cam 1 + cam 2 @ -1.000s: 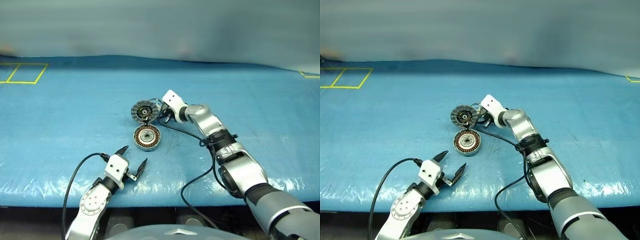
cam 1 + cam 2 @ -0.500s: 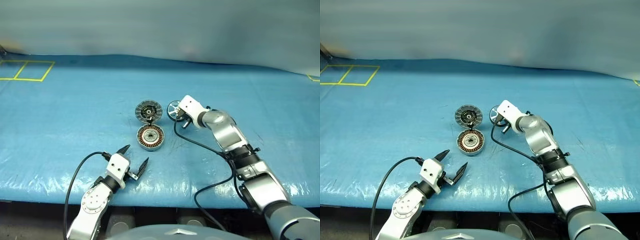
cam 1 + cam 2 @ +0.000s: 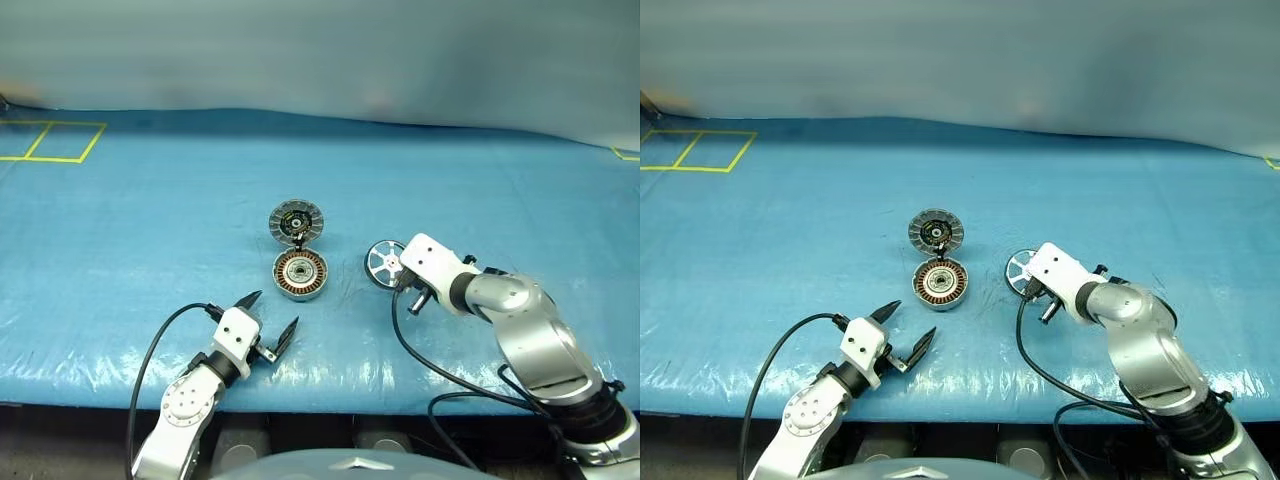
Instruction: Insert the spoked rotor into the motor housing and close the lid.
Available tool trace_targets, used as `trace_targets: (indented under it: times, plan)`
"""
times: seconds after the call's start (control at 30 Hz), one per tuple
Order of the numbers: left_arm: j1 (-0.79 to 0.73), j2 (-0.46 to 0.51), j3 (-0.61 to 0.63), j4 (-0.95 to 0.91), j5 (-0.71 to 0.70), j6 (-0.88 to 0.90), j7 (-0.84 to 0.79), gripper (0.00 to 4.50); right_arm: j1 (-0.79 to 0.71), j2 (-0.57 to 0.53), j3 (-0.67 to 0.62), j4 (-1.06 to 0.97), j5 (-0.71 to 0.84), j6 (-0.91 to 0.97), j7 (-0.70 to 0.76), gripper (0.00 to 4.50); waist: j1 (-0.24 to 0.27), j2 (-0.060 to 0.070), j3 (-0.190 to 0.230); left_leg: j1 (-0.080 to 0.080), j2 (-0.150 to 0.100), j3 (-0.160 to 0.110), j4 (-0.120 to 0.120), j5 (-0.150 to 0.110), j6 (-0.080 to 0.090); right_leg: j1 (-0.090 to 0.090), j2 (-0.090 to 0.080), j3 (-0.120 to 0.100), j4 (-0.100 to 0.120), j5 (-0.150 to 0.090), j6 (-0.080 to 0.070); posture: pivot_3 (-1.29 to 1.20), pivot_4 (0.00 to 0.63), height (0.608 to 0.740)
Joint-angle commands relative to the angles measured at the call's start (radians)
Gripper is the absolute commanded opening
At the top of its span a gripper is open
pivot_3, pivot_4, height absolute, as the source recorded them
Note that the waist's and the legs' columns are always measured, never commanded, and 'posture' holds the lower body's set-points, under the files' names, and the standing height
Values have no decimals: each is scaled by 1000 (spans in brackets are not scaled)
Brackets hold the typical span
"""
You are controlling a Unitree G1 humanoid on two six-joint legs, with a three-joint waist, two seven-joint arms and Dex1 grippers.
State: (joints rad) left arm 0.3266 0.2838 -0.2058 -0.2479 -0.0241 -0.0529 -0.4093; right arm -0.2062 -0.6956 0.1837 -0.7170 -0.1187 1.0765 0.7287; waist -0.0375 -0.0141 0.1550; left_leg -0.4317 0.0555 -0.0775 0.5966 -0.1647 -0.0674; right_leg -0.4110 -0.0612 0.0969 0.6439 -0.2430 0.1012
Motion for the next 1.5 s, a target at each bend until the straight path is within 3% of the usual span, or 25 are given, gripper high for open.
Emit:
trace_targets:
  times: [0.03, 0.17, 0.47, 1.37, 1.5]
  plan:
    - [-15, 5, -4, -32, -12, -17, -18, 4500, -1, 34, -22, -99, 61, -60, -12, 25, 0, -1, 0, 0, 0, 0, 0, 0, 0, 0, 0, 0, 0, 0, 0, 0, 150, 740]
    - [-39, 6, -6, -26, -8, -20, -31, 4500, -49, 133, 91, -62, 80, -76, -67, 25, -1, -1, 0, 0, 0, 0, 0, 0, 0, 0, 0, 0, 0, 0, 0, 0, 150, 740]
    - [-39, 2, 7, -43, 0, -16, -18, 4500, -174, 233, 245, 70, 89, -88, -119, 25, 0, -1, 0, 0, 0, 0, -1, 0, 0, 2, 0, 0, 1, 0, 0, 0, 150, 740]
    - [4, -12, 13, -60, 7, -38, 28, 4500, -257, 223, 353, 277, 83, -147, -103, 25, 0, -1, 0, 0, 0, 0, -1, 0, 0, 2, 0, 0, 1, 0, 0, 0, 150, 740]
    - [4, -11, 13, -61, 7, -39, 29, 4500, -266, 223, 356, 277, 78, -136, -104, 1122, 0, -1, 0, 0, 0, 0, -1, 0, 0, 2, 0, 0, 1, 0, 0, 0, 150, 740]
